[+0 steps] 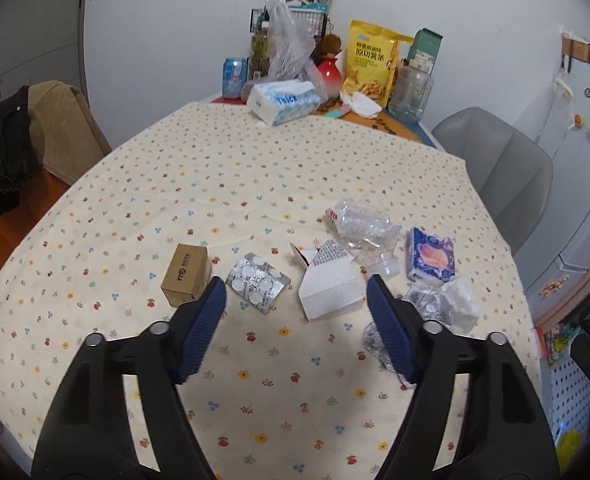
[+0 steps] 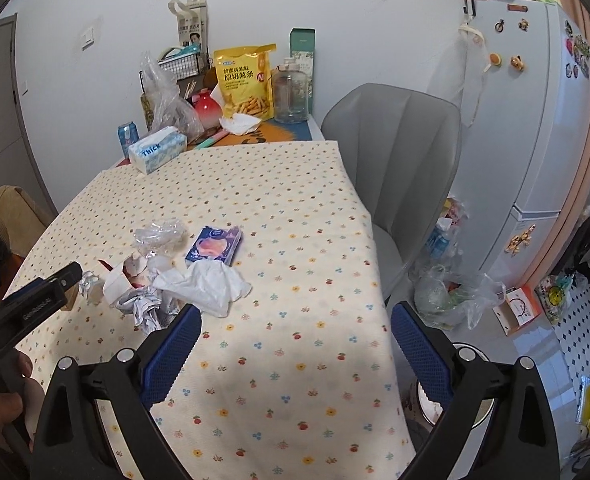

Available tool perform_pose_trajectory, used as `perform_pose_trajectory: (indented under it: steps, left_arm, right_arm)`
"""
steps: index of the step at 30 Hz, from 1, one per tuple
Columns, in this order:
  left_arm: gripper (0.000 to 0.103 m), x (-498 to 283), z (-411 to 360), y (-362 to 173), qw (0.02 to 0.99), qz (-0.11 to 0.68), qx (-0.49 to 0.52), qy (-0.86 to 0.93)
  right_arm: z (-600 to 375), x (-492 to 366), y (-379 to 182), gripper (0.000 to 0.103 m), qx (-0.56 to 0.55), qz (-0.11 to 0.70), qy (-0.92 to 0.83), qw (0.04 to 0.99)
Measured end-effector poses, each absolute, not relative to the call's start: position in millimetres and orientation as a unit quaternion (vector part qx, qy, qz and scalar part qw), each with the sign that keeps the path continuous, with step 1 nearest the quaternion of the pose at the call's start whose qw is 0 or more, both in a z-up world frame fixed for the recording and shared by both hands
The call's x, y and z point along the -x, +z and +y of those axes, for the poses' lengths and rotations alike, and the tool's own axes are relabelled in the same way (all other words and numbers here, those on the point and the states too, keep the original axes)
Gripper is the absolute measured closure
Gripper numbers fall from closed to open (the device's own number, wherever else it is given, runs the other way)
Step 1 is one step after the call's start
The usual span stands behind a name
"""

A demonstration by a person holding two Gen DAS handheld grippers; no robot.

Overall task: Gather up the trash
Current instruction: 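Grasp the white paper piece beside the cardboard box with the left tool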

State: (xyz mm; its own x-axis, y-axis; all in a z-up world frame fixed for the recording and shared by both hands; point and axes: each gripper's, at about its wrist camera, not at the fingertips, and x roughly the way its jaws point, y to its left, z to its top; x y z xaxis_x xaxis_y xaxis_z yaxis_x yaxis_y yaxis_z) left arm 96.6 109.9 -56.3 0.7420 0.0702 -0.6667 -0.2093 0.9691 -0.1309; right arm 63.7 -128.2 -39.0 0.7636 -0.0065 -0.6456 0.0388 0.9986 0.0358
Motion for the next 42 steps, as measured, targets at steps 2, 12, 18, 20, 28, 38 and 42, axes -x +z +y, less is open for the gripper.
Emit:
perform_pose_trajectory:
  steps: [2,12,18,20,28,38,42]
  left_arm:
    - [0.037,-102,109,-63,0.925,0.359,0.098,0.076]
    - [0.038,-128,95,-79,0.917,0.382,0.098,0.06]
    - [0.038,-145,94,-88,0.911,0.395,0.104,0.055]
    - [0.038,-149,93,-90,0.912,0.393,0.099,0.058]
    - [0.038,-160,93,-94,0.913,0.393,0.088,0.065]
    - [0.055,-168,95,-106,0.903,0.415,0.104,0.049]
    - [0.061,-168,94,-103,0.904,0.413,0.102,0.05]
  right_arm:
    - [-127,-67,-43,0.012,-0.024,0.35,-0.009,0.937]
    - [-133,-87,-59,0.012,-0.029,0.369,-0.005,0.929]
    - [-135,-96,-62,0.012,-0.026,0.374,-0.009,0.927]
    - [-136,-99,-63,0.012,-0.026,0.376,-0.011,0.926]
    - [-135,-110,-72,0.012,-0.025,0.387,-0.011,0.922]
    - [-124,-119,-75,0.013,-0.018,0.391,-0.001,0.92]
    - [-121,-123,-77,0.013,-0.017,0.395,0.002,0.919]
